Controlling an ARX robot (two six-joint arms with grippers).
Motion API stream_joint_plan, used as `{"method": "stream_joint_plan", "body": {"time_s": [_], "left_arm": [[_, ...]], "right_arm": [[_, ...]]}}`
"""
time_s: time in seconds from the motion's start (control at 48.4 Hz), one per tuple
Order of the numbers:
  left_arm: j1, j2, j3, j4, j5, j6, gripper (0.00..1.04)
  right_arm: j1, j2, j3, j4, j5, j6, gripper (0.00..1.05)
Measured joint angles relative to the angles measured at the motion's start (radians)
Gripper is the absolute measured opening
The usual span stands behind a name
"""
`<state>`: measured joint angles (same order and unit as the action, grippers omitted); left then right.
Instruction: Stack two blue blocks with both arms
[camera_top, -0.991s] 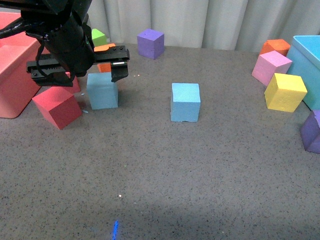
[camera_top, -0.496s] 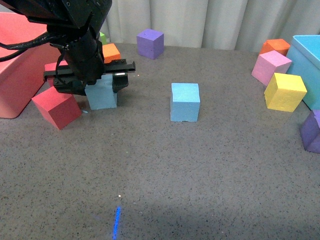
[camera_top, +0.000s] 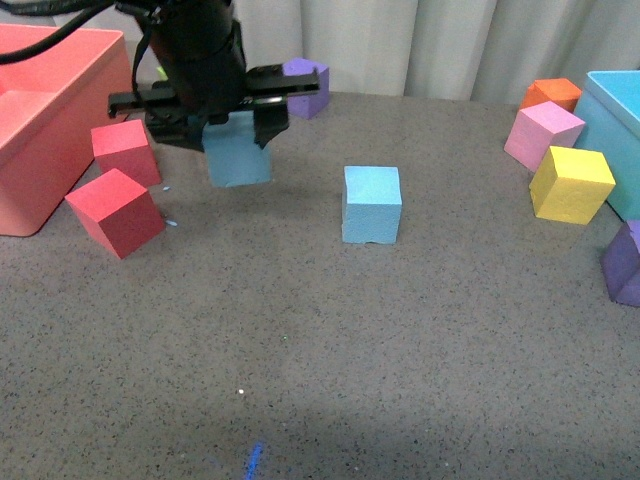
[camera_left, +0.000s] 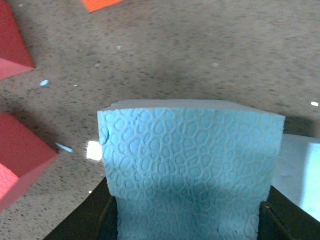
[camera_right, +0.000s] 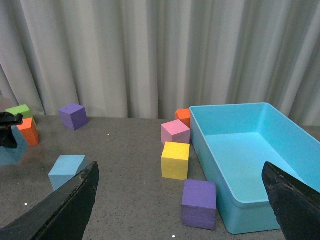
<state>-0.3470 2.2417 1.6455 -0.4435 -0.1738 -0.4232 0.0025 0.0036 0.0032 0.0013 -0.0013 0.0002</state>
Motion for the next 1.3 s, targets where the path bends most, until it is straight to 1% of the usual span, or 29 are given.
{"method": "stream_joint_plan", "body": {"time_s": [0.206, 0.392, 0.702, 1.239, 1.301], "left_arm": [[-0.127, -0.009, 0.085, -0.066, -0.018, -0.052, 0.48], [-0.199, 0.050, 0.183, -0.112, -0.036, -0.070, 0.47], [-0.227, 0.121, 0.271, -0.171, -0.040, -0.097, 0.47], [-0.251, 0.146, 0.299, -0.178, -0.043, -0.114, 0.47], [-0.251, 0.148, 0.300, -0.178, -0.044, -0.119, 0.51]], "right_arm": [[0.000, 0.000, 0.000, 0.000, 0.000, 0.000, 0.95], [0.000, 0.000, 0.000, 0.000, 0.000, 0.000, 0.95], [0.000, 0.000, 0.000, 0.000, 0.000, 0.000, 0.95], [0.000, 0.000, 0.000, 0.000, 0.000, 0.000, 0.95], [0.000, 0.000, 0.000, 0.000, 0.000, 0.000, 0.95]]}}
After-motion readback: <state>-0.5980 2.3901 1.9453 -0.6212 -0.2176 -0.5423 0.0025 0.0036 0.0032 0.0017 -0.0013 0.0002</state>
